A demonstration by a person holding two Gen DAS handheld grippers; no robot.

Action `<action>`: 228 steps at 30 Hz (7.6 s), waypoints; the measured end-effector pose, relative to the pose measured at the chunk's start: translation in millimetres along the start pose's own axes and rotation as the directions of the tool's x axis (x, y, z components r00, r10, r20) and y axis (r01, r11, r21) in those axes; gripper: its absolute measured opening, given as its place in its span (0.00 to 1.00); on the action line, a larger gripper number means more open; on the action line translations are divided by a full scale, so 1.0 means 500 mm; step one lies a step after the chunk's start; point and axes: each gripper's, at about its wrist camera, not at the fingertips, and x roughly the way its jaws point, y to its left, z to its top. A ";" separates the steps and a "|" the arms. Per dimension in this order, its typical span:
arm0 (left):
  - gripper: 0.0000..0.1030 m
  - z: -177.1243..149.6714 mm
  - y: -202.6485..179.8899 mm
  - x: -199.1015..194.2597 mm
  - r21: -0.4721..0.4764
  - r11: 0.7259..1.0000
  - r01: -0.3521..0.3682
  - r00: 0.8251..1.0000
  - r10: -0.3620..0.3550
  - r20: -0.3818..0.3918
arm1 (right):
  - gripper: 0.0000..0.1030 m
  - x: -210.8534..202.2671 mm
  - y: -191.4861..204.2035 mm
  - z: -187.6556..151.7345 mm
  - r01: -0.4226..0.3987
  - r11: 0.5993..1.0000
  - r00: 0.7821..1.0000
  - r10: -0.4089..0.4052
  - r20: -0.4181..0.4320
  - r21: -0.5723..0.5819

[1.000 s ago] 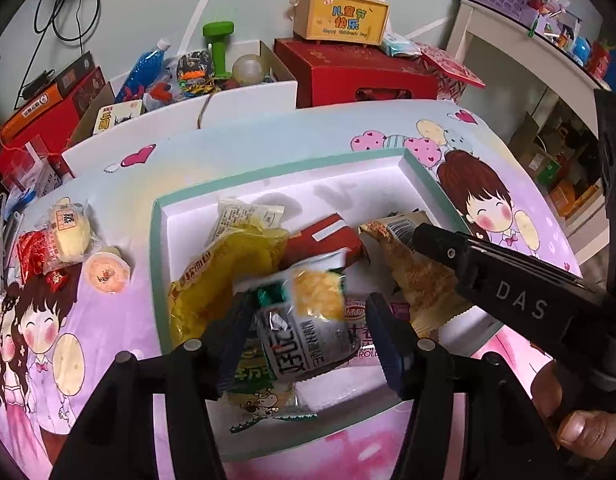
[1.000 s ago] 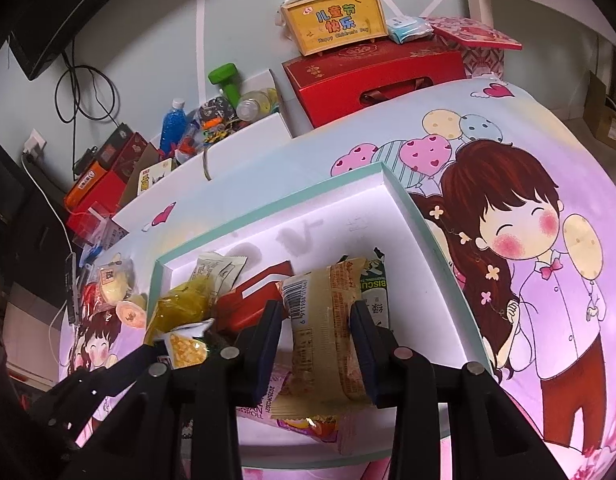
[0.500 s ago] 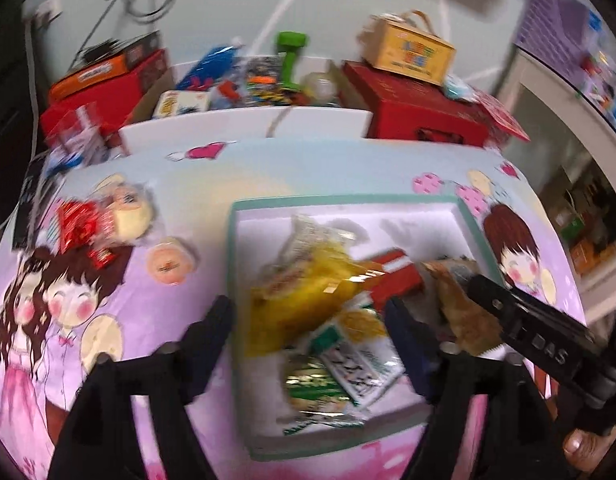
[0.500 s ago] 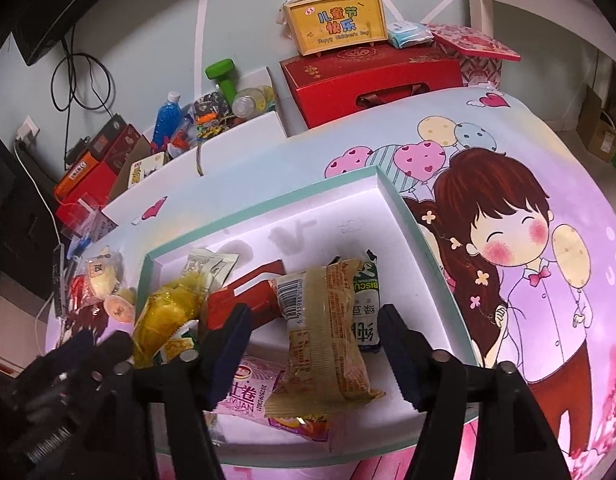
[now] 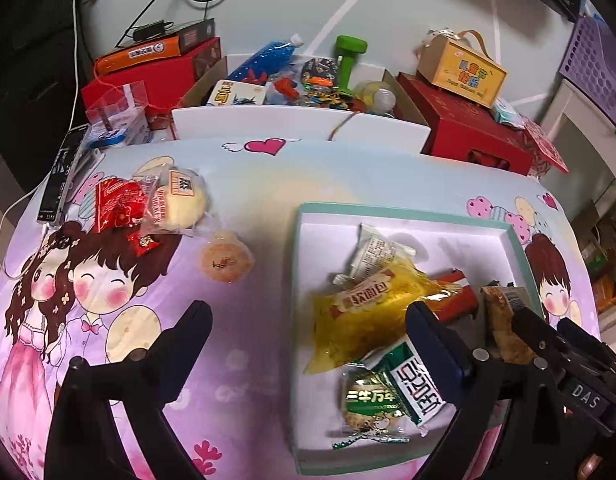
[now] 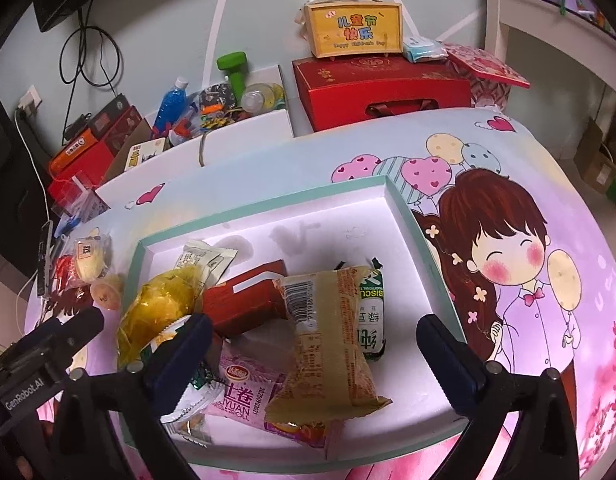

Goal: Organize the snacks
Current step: 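Move both open tools from the tray back to the snack pile, then grasp the red Rusk Kiss bag with the left tool while the right tool grasps the round cake, then carry the red bag with the left tool while the right tool carries the cake to the tray, then release the red bag in the tray with the left tool while the right tool releases the cake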

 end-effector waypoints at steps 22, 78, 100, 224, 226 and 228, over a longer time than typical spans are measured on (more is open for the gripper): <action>0.97 0.003 0.091 -0.013 -0.100 0.995 0.024 0.999 -0.019 0.048 | 1.00 -0.032 0.087 -0.002 -0.067 0.992 0.995 0.075 0.066 -0.109; 0.96 0.070 0.444 0.066 -0.352 0.933 0.072 0.993 -0.034 0.111 | 0.90 0.105 0.485 -0.055 -0.264 0.867 0.958 0.286 -0.014 -0.423; 0.83 0.145 0.461 0.217 -0.383 0.917 0.108 0.994 -0.105 0.029 | 0.70 0.231 0.518 -0.047 -0.285 0.876 0.959 0.267 -0.100 -0.389; 0.67 -0.040 0.030 -0.006 -0.014 0.994 0.112 0.988 -0.113 -0.107 | 0.47 -0.105 -0.069 -0.007 0.002 1.000 0.995 -0.002 0.102 0.000; 0.67 -0.035 0.033 -0.003 -0.014 0.995 0.098 0.990 -0.099 -0.101 | 0.47 -0.103 -0.096 -0.003 0.021 1.000 0.994 -0.023 0.104 0.023; 0.67 -0.029 0.038 0.001 -0.023 0.995 0.093 0.992 -0.095 -0.087 | 0.47 -0.103 -0.118 0.001 0.051 0.998 0.993 -0.055 0.104 0.039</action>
